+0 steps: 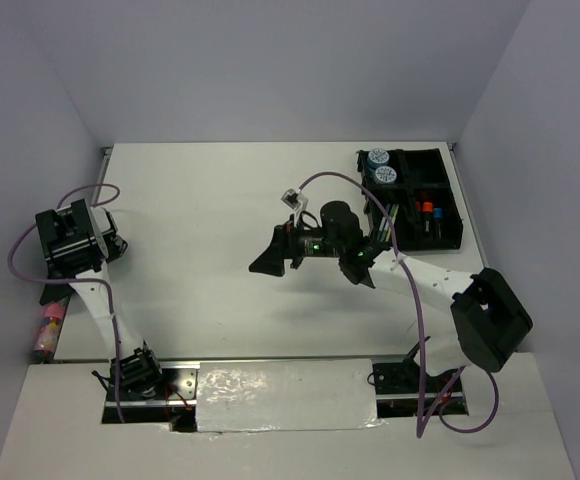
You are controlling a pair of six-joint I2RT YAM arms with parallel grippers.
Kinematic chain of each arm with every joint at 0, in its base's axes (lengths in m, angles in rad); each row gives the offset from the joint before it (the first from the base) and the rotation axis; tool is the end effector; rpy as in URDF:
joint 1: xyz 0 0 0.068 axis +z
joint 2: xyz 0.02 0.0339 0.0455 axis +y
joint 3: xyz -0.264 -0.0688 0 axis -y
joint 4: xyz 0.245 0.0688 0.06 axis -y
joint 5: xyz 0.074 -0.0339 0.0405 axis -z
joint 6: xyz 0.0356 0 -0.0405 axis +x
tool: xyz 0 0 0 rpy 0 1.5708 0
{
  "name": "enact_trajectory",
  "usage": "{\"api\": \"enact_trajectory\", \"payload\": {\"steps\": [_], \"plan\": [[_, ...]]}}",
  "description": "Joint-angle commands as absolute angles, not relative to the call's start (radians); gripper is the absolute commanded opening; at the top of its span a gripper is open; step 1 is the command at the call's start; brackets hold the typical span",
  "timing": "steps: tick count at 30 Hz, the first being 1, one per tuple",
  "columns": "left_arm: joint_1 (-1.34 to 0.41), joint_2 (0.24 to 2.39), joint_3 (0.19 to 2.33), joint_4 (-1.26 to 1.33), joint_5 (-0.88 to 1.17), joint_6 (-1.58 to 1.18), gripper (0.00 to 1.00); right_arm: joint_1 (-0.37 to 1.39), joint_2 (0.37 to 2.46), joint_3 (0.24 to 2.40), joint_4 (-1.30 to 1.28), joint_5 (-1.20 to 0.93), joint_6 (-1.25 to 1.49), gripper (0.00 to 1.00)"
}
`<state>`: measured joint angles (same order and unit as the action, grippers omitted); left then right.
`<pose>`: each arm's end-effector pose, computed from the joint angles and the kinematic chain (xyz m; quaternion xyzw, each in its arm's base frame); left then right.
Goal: Sort the stationery into containers
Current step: Move the stationery to the corner of the board.
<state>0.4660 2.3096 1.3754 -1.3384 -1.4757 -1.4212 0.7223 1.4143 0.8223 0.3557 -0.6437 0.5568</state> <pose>0.2894 0.1852 0.0882 -0.4269 0.5950 0.6779 0.0645 0.2224 0.2245 0.2634 -0.2567 0.7265 0.5497 0.3227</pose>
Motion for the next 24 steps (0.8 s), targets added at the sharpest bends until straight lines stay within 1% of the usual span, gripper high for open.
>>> {"api": "enact_trajectory", "payload": {"steps": [1, 4, 8, 9, 10, 13, 16, 17, 18, 20, 21, 22, 23, 24], "plan": [[0.459, 2.241, 1.368, -1.376, -1.476, -1.486, 0.84, 0.704, 1.381, 0.807, 0.406, -0.658, 0.555, 0.99], [0.425, 2.183, 1.351, -1.376, -1.462, -1.494, 0.99, 0.704, 1.374, 0.804, 0.407, -0.664, 0.557, 0.99], [0.420, 2.122, 1.339, -1.370, -1.422, -1.483, 0.99, 0.703, 1.345, 0.795, 0.400, -0.660, 0.554, 0.99], [0.422, 2.115, 1.333, -1.346, -1.416, -1.468, 0.98, 0.701, 1.338, 0.793, 0.397, -0.655, 0.551, 0.99], [0.422, 2.109, 1.328, -1.347, -1.404, -1.470, 0.94, 0.703, 1.321, 0.787, 0.394, -0.650, 0.548, 0.99], [0.417, 2.091, 1.333, -1.338, -1.388, -1.445, 0.92, 0.701, 1.295, 0.779, 0.387, -0.641, 0.537, 0.99], [0.390, 2.051, 1.374, -1.376, -1.379, -1.467, 0.94, 0.700, 1.287, 0.784, 0.365, -0.626, 0.525, 0.99], [0.382, 1.995, 1.376, -1.376, -1.359, -1.468, 0.95, 0.701, 1.287, 0.784, 0.370, -0.626, 0.526, 0.99], [0.373, 1.959, 1.365, -1.362, -1.335, -1.409, 0.97, 0.700, 1.290, 0.785, 0.370, -0.630, 0.529, 1.00], [0.353, 1.812, 1.304, -1.064, -1.202, -1.173, 0.94, 0.699, 1.293, 0.792, 0.367, -0.637, 0.529, 1.00], [0.348, 1.758, 1.217, -0.952, -1.142, -0.997, 0.91, 0.696, 1.292, 0.790, 0.368, -0.637, 0.528, 1.00], [0.342, 1.656, 1.180, -0.833, -1.082, -0.968, 0.91, 0.695, 1.284, 0.785, 0.365, -0.626, 0.526, 1.00], [0.339, 1.605, 1.151, -0.810, -0.989, -0.965, 0.93, 0.695, 1.281, 0.785, 0.357, -0.617, 0.522, 1.00], [0.334, 1.557, 1.096, -0.798, -0.953, -0.986, 0.96, 0.689, 1.278, 0.785, 0.350, -0.605, 0.511, 1.00]]}}
